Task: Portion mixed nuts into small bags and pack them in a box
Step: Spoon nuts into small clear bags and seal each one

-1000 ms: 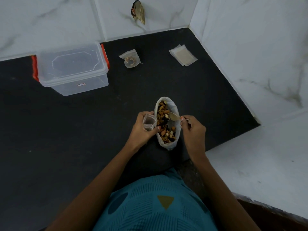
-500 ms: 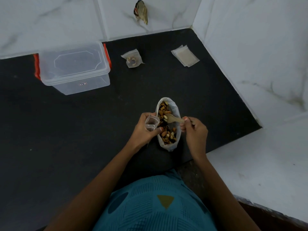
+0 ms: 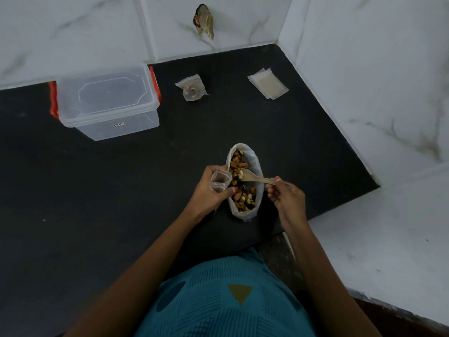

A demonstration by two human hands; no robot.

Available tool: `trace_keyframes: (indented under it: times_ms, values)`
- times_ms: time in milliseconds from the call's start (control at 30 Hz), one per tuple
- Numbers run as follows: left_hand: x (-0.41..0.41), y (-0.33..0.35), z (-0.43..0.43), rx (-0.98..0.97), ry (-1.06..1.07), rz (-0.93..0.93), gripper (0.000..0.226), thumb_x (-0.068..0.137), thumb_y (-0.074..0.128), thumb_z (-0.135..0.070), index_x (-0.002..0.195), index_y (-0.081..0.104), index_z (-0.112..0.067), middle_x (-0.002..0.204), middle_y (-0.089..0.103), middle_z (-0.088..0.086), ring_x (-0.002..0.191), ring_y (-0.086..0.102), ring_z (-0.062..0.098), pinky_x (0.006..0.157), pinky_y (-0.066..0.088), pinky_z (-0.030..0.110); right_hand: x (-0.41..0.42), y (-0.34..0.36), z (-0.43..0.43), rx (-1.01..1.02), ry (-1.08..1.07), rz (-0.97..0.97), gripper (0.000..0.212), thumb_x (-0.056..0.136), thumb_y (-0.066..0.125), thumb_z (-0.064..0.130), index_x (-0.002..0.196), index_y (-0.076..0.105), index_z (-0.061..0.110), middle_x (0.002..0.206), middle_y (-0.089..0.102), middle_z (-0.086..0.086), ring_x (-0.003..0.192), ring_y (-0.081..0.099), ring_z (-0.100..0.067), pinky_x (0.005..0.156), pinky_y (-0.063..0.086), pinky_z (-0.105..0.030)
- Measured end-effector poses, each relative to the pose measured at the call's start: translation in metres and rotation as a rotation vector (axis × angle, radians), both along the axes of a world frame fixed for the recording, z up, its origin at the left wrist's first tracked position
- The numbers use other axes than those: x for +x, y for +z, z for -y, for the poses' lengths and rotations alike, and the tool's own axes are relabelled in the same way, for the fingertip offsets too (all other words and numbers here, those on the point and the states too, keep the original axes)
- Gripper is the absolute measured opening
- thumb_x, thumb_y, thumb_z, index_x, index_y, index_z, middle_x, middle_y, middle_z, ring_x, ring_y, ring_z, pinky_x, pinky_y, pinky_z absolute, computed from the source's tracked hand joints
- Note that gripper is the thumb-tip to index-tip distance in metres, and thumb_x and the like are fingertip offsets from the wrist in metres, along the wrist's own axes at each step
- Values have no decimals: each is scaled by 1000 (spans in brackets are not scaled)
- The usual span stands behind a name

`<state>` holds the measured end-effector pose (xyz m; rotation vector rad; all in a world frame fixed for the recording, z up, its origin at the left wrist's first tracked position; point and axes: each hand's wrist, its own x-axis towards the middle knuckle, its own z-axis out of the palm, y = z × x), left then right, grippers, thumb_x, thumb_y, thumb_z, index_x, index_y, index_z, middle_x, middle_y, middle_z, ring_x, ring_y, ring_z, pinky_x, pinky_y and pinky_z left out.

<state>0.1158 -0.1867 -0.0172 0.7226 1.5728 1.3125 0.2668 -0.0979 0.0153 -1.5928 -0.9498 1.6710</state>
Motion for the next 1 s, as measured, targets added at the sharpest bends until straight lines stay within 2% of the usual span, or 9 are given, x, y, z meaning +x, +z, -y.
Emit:
trace_keyframes:
  times_ms: [133,267,467,567,733,800,1000]
  values:
    - [0,-1,0,-5,-1,0,47,79,69,-6,116,44,-21,117,53,-9,107,55,3,83,49,20,9,7,-2,-64,-16,-84,16,92,51,12,81,61,8,71,60,-4,65,56,-8,57,50,-13]
    - [-1,-1,0,-10,-10,-5,49,79,69,-6,117,43,-19,119,52,-8,106,55,3,84,50,21,12,8,-1,-77,-7,-84,15,92,52,13,81,61,9,72,60,-4,66,55,-8,64,49,-17]
    - [1,1,0,-15,-19,-12,49,79,69,-6,117,43,-19,114,52,-14,101,54,-4,76,49,13,6,2,3,50,47,10,17,92,52,12,79,63,9,72,61,-5,67,56,-10,67,49,-21]
    - [2,1,0,-15,-19,-7,48,78,69,-5,116,43,-19,111,52,-15,101,55,-3,77,49,14,-1,-2,4,66,56,28,18,92,52,13,79,63,8,70,61,-4,66,57,-10,66,48,-21]
    - [0,3,2,-23,-21,-2,50,78,70,-8,118,43,-20,114,52,-14,103,55,-2,79,49,16,4,-2,1,-36,-26,-88,14,92,52,11,83,62,6,71,60,-5,65,56,-8,57,50,-15]
    - [-1,3,2,-27,-22,-1,50,78,70,-8,118,42,-21,115,52,-12,104,55,0,80,49,17,9,1,0,-51,-43,-104,13,92,53,12,85,62,7,72,61,-4,65,57,-8,56,50,-14]
    - [-4,2,3,-24,2,-77,52,76,73,-10,118,44,-23,125,49,4,113,53,12,82,50,19,19,13,0,-58,-53,-122,14,92,51,14,85,63,8,74,61,-4,69,57,-8,64,48,-19]
